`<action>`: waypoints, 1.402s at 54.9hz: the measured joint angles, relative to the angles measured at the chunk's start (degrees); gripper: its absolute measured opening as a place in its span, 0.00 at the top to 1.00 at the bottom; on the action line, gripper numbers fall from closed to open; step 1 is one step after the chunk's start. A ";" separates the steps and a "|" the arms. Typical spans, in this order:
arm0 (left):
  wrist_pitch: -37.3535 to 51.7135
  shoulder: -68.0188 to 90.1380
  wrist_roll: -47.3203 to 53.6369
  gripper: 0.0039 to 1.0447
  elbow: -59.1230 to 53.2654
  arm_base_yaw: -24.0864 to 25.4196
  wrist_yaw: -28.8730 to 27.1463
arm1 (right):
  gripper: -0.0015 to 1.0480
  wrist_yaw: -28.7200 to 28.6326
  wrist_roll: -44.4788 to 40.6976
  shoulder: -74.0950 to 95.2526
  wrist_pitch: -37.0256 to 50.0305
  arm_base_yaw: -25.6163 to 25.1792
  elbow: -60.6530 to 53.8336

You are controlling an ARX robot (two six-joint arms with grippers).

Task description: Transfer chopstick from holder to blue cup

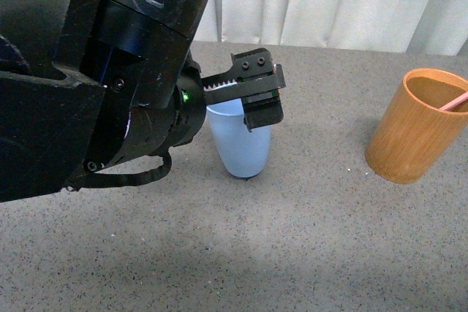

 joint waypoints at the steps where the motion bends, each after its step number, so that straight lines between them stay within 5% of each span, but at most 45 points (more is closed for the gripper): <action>1: 0.35 -0.17 -0.33 0.06 -0.28 0.13 -0.24 | 0.09 0.00 0.00 0.00 0.00 0.00 0.00; 5: 3.98 -0.46 1.03 0.07 -1.95 0.37 -2.51 | 0.09 0.00 0.00 0.00 0.00 0.00 0.00; 10: 27.80 0.76 11.87 0.21 -9.81 2.01 -10.08 | 0.09 -0.07 -0.02 0.00 0.00 0.00 0.00; 17: 49.62 -4.55 25.14 0.40 -22.53 8.76 -5.73 | 0.09 0.07 0.00 0.00 0.00 0.00 -0.04; 22: 51.49 -13.55 29.86 0.54 -29.16 15.19 0.00 | 0.09 0.04 0.00 0.00 0.00 0.00 -0.04; 30: 38.07 -32.68 32.74 0.78 -38.66 28.89 14.19 | 0.09 -0.04 -0.02 0.00 0.00 0.00 -0.04; 35: 23.12 -51.91 33.11 0.97 -43.76 32.83 15.54 | 0.09 -0.02 0.00 0.00 0.00 0.00 -0.04; 42: -11.91 -89.13 33.73 0.97 -44.44 32.94 16.59 | 0.09 0.00 0.00 0.00 0.00 0.00 -0.04; 45: -19.37 -98.55 33.83 0.97 -44.44 32.96 16.59 | 0.09 0.17 0.00 0.00 0.00 0.00 -0.07; 77: -23.82 -105.98 33.99 0.97 -44.44 32.96 16.55 | 0.09 0.00 -0.02 0.00 0.00 0.00 -0.07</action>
